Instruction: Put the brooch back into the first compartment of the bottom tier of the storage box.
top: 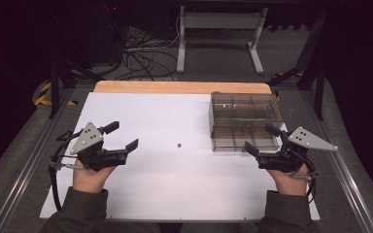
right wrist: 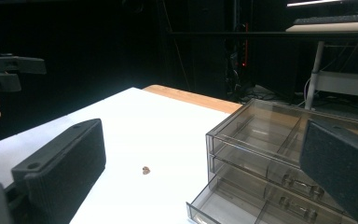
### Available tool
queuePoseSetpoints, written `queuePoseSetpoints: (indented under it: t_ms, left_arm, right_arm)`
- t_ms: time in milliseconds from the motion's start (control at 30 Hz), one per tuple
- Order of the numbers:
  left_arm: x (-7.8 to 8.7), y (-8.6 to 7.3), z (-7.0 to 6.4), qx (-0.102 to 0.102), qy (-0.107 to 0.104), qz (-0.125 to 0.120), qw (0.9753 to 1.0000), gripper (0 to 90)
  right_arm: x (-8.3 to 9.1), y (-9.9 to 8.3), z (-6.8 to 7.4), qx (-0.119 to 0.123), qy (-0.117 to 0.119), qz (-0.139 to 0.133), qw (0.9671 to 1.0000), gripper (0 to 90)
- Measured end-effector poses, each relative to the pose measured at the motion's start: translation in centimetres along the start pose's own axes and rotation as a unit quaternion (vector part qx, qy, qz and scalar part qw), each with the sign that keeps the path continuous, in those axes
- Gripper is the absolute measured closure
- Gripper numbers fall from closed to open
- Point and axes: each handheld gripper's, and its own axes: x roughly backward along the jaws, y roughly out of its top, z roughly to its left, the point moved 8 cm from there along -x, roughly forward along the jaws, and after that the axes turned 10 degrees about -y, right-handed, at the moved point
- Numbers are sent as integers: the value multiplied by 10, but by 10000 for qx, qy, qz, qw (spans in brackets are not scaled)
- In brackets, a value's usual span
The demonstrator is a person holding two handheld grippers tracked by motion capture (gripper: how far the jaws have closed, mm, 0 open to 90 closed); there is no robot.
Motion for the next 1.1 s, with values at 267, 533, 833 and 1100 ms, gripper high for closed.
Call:
queuePoseSetpoints:
  t_ms: [267, 533, 833, 1100]
  left_arm:
    - [-22, -6, -7, 33, -136, 115, 9998, 159]
    - [-37, -6, -7, 115, -129, 90, 9998, 191]
    - [-48, -8, -7, 120, -87, 113, 9998, 255]
    - [-63, -8, -10, 143, -51, 171, 9997, 267]
  right_arm:
    - [0, 1, 2, 40, 59, -17, 10000, 11]
    - [2, 1, 0, 39, 31, -23, 10000, 11]
    - [0, 1, 0, 16, -12, -41, 10000, 4]
    - [1, 0, -1, 29, -41, -9, 10000, 4]
